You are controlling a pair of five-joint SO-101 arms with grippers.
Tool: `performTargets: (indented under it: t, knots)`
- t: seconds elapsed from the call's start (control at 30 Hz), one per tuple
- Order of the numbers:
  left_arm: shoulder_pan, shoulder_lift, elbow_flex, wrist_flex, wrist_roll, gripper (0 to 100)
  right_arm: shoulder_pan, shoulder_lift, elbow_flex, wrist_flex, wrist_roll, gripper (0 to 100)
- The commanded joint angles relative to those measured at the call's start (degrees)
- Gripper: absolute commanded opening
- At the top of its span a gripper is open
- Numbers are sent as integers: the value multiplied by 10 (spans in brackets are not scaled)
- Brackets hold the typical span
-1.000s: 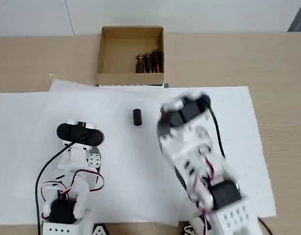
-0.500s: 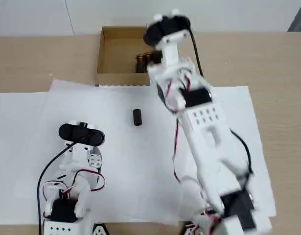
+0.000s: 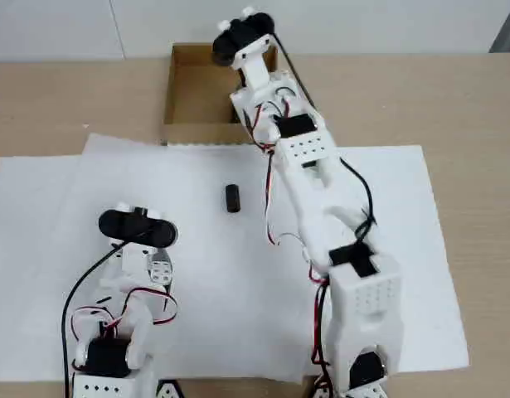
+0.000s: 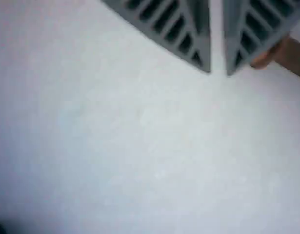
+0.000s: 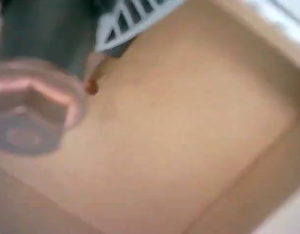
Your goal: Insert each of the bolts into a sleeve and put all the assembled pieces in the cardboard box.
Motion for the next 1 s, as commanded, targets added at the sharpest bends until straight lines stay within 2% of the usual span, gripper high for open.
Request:
performTargets:
  t: [0.0, 0.07, 0.2, 0.5, 0.7, 0.97]
  knots:
    - [-2, -4, -2, -13, -4, 6, 3, 25, -61, -40, 43, 9]
    - [-2, -4, -2, -13, -4, 6, 3, 46, -76, -44, 57, 33]
    - [-2, -4, -2, -13, -4, 6, 3, 72, -100, -37, 52, 143]
    - [-2, -4, -2, -13, -4, 6, -5, 74, -101, -33, 52, 107]
    - [-2, -4, -2, -13, -4, 6, -15, 36, -105, 58, 44, 107]
    - [-2, -4, -2, -13, -4, 6, -30, -47, -105, 234, -38, 107]
